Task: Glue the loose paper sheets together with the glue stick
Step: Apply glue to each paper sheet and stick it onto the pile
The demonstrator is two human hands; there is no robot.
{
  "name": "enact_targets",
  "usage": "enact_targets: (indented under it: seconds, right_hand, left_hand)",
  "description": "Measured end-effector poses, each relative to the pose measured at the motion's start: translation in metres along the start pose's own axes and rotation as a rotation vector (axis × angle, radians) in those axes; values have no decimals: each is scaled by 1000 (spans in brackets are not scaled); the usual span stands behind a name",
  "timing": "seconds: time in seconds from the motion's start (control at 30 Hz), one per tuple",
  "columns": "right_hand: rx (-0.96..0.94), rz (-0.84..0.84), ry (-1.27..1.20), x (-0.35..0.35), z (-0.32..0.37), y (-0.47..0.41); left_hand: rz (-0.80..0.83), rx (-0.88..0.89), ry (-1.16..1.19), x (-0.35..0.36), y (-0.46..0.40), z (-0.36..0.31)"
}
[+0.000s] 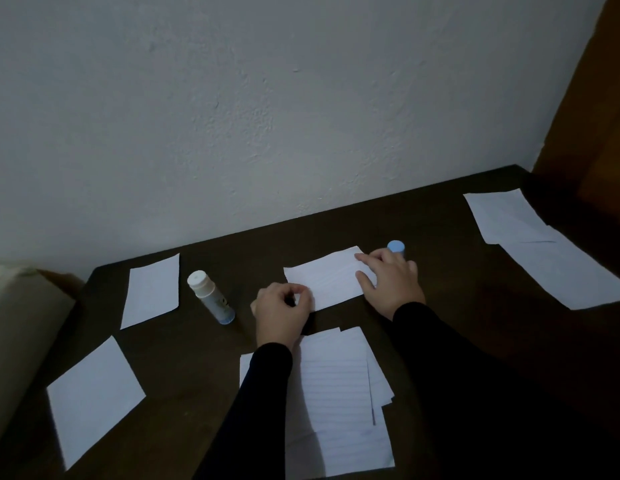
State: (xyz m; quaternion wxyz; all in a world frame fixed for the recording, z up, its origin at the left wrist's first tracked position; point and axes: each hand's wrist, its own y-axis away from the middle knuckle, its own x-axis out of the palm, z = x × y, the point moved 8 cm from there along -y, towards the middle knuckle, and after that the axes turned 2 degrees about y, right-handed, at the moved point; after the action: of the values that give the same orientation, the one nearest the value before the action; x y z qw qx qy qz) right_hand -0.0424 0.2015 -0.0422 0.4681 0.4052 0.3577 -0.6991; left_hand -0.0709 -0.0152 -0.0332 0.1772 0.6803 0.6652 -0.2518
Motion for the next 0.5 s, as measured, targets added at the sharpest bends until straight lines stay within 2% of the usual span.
enact_targets:
  seconds: [0.13,0.37,0.5]
  right_hand:
    - [5,18,91,1,2,0]
    - [-4,-2,54,-6,7,5]
    - [-145,23,61,-8,24,11]
  left_hand:
    - [-4,21,-149,2,-2,-3]
    - [35,42,-166,6,-3,-5]
    - [56,70,-166,6,2,-12]
